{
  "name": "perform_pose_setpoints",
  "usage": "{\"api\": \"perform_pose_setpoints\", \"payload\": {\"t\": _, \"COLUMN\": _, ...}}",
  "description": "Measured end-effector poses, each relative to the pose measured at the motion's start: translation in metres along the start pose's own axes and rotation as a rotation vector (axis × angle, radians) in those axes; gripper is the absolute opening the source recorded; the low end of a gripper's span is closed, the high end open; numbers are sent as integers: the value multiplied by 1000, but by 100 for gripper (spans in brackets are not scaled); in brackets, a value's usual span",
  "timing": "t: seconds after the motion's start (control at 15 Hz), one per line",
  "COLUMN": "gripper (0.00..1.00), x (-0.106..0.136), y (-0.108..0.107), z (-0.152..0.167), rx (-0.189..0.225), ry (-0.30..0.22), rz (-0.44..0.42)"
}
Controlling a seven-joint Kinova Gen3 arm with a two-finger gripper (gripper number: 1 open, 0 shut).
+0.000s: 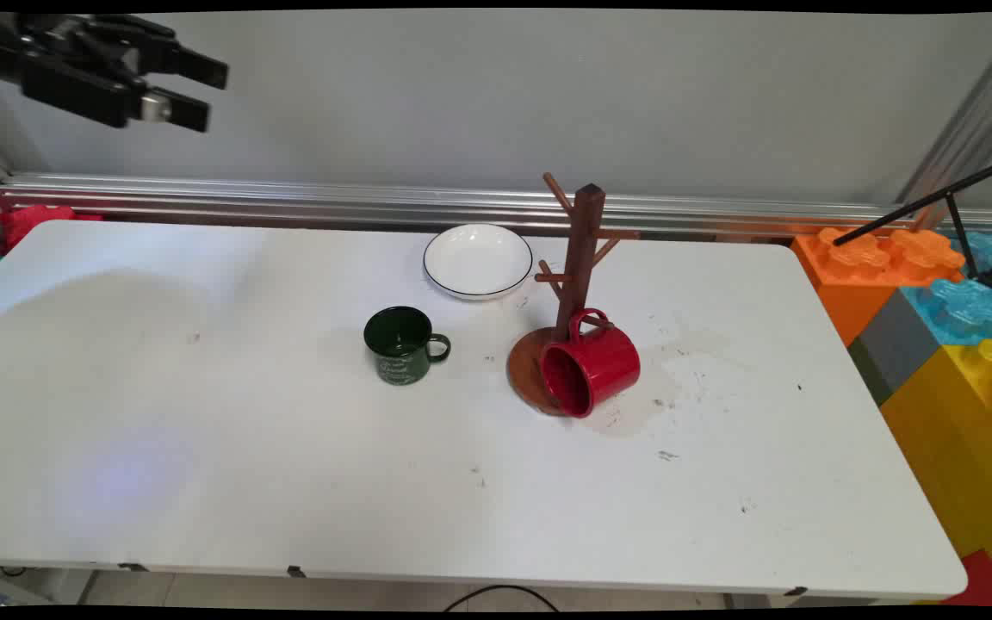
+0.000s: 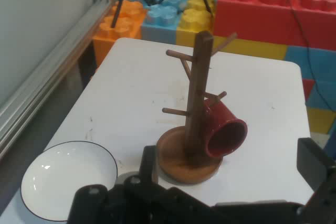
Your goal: Pick up the red mug from the rack
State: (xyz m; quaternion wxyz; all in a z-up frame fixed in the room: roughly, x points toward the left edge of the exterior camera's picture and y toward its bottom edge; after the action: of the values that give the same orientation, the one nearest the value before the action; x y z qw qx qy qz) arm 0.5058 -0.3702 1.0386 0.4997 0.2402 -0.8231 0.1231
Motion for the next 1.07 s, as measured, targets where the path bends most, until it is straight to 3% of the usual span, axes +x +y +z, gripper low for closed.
{"api": "perform_pose_setpoints", "payload": {"t": 0.53, "gripper": 100, "x": 6, "y": 32, "z": 58, "rx": 86, "ry": -19, "rz": -69}}
{"api": "perform_pose_setpoints", "payload": {"t": 1.07, "gripper": 100, "x": -7, "y": 79, "z": 141, "rx": 168, "ry": -55, "rz": -140}}
